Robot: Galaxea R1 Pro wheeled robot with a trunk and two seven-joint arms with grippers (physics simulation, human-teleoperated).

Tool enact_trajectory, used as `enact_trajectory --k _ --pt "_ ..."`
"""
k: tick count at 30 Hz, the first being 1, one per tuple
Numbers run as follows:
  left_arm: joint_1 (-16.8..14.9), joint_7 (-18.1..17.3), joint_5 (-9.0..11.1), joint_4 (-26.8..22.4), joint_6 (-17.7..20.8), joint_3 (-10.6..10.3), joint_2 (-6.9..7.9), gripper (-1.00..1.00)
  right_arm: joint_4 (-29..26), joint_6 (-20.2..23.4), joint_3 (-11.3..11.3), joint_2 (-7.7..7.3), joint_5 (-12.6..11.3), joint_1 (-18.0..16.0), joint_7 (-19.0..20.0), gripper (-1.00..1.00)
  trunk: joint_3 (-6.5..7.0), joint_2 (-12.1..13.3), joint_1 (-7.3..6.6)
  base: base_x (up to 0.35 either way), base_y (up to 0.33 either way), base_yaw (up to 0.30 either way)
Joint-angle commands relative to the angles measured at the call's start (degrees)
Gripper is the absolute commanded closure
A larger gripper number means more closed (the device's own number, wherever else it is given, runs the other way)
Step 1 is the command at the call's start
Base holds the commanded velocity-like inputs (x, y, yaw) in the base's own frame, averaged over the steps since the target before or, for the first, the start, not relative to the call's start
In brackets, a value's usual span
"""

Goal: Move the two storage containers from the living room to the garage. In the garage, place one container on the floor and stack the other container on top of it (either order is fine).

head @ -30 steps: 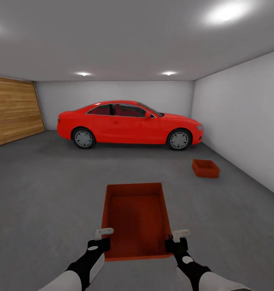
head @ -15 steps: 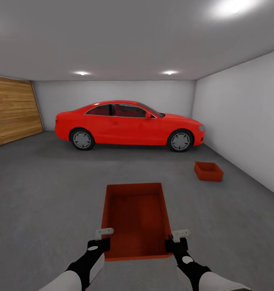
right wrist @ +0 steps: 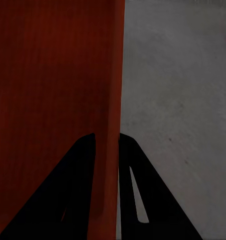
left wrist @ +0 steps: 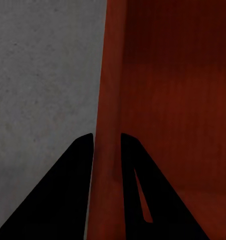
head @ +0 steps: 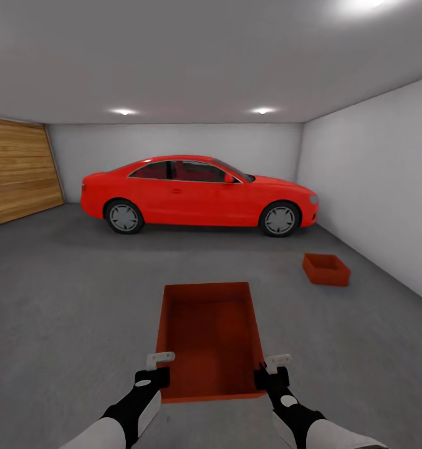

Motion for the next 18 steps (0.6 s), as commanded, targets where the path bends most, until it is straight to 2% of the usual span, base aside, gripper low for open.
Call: enact_trajectory --k 1,18 --pt "0.0 1.3 -0.8 -0.3 -1.7 0.3 0.30 1.00 0.1 -0.1 -3.2 0.00 -0.1 -0.1 -0.7 1.00 -0.08 -0.1 0.04 0.321 0.000 0.000" --pt "0.0 1.3 -0.8 -0.3 -1.7 0.3 0.29 1.00 0.1 -0.1 -3.2 0.00 -0.1 -0.1 -0.7 1.00 -0.08 -0.1 0.04 0.321 0.000 0.000"
